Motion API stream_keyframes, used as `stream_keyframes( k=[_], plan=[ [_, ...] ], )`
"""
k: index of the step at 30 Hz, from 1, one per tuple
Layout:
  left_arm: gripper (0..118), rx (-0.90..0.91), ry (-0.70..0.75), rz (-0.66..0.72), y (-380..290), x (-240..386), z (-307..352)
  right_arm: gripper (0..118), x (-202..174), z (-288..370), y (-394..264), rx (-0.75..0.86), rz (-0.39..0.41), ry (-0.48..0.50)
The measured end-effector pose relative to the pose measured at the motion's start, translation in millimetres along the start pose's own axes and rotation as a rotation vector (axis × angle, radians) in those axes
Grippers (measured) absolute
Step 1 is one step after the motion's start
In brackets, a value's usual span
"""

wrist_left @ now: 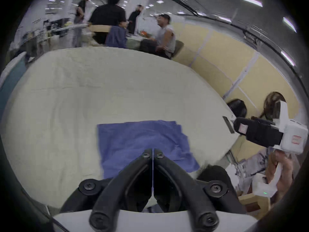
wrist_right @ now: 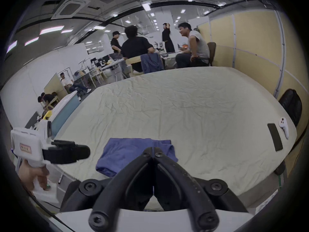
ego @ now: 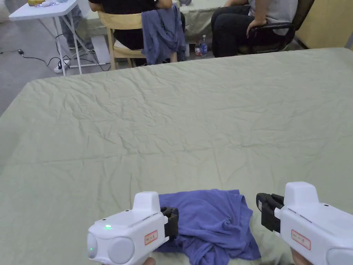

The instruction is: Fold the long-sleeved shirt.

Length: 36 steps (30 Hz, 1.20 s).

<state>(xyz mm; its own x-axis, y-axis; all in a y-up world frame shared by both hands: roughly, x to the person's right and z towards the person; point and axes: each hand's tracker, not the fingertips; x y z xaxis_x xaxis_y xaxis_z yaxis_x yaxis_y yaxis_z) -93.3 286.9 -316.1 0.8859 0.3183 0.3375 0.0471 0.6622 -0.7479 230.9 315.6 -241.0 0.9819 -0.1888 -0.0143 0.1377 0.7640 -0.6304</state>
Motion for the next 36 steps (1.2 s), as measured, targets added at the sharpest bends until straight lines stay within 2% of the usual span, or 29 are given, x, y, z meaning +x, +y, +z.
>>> stream_keyframes(
  k=[4, 11, 14, 20, 26, 29, 31, 32, 33, 34, 35, 36],
  plan=[
    [0, 0.026, 0.129, 0.029, -12, -36, 28, 0, -23, 1, -9, -0.011, 0.030, 0.018],
    [0, 0.015, 0.085, 0.106, -19, -58, 29, 0, -36, -4, -17, -0.059, 0.065, 0.015],
    [0, 0.010, 0.070, 0.113, -17, -61, 22, 0, -36, -20, -9, -0.133, 0.082, 0.011],
    [0, -0.028, 0.051, 0.129, -13, -76, 7, 0, -36, -115, 19, -0.413, 0.186, 0.075],
    [0, -0.075, 0.047, 0.156, -14, -94, -11, 0, -34, -206, 4, -0.608, 0.255, 0.047],
    [0, -0.094, 0.035, 0.189, -16, -103, -20, 1, -29, -231, -18, -0.679, 0.258, 0.036],
    [0, -0.114, -0.001, 0.224, -17, -108, -27, 1, -23, -232, -21, -0.653, 0.187, 0.045],
    [1, -0.119, -0.011, 0.226, -18, -109, -29, 1, -23, -230, -18, -0.657, 0.176, 0.046],
    [1, -0.118, -0.015, 0.225, -19, -110, -32, 1, -25, -228, -16, -0.658, 0.202, 0.049],
    [4, -0.124, -0.027, 0.227, -18, -112, -37, 1, -25, -227, -17, -0.657, 0.233, 0.055],
    [14, -0.131, -0.040, 0.232, -16, -114, -41, 1, -25, -228, -17, -0.656, 0.233, 0.055],
    [36, -0.137, -0.035, 0.230, -13, -117, -47, 1, -24, -228, -18, -0.655, 0.230, 0.056]
  ],
)
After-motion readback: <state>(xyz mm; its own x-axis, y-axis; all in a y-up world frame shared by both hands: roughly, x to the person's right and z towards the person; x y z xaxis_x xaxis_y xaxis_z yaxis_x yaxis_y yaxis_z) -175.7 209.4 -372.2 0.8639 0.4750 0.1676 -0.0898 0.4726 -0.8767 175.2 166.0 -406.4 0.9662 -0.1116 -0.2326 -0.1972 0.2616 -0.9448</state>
